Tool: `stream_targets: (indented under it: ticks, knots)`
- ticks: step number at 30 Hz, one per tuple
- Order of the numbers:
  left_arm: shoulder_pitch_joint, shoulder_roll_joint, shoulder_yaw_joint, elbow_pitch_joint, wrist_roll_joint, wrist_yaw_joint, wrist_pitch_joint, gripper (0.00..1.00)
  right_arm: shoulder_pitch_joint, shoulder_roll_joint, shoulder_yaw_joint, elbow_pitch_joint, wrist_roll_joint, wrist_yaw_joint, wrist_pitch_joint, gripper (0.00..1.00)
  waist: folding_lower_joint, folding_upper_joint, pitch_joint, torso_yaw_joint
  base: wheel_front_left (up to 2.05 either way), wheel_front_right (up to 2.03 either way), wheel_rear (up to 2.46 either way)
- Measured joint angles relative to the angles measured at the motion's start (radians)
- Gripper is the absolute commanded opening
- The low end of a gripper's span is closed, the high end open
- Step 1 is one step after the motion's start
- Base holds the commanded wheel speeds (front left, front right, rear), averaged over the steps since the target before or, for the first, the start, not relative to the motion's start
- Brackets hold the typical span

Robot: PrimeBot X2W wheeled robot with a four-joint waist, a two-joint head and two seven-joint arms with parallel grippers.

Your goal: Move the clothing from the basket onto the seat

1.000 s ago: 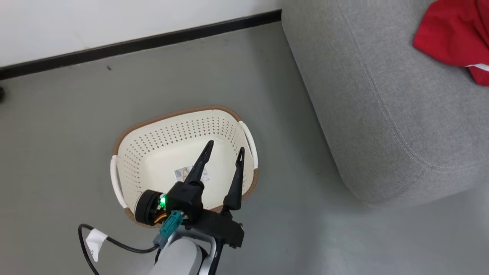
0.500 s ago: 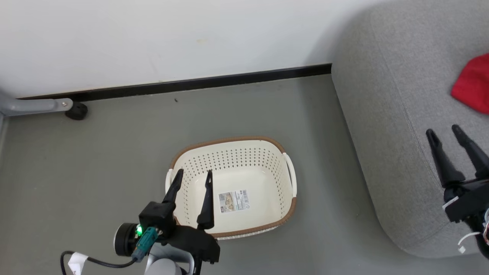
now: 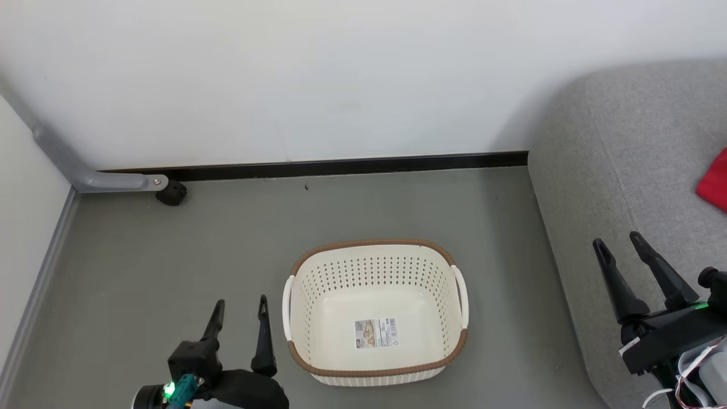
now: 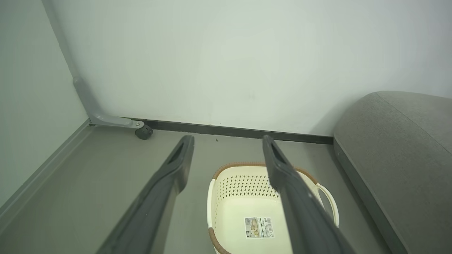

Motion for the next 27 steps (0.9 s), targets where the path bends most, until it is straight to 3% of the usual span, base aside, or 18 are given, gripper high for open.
stream_targets:
  ticks: [12, 27]
  knots:
    - [0.04, -0.001, 0.113, 0.006, 0.071, 0.0, 0.0, 1.0, 0.055, 0.049, -0.053, -0.003, -0.071, -0.006, 0.0, 1.0, 0.0002, 0.0001, -0.03, -0.027, 0.0, 0.0, 0.0]
    - [0.059, -0.002, 0.097, -0.002, 0.082, 0.0, 0.0, 1.0, 0.099, 0.108, -0.101, -0.004, -0.141, -0.006, 0.0, 1.0, 0.0001, 0.0001, -0.046, -0.023, 0.0, 0.0, 0.0]
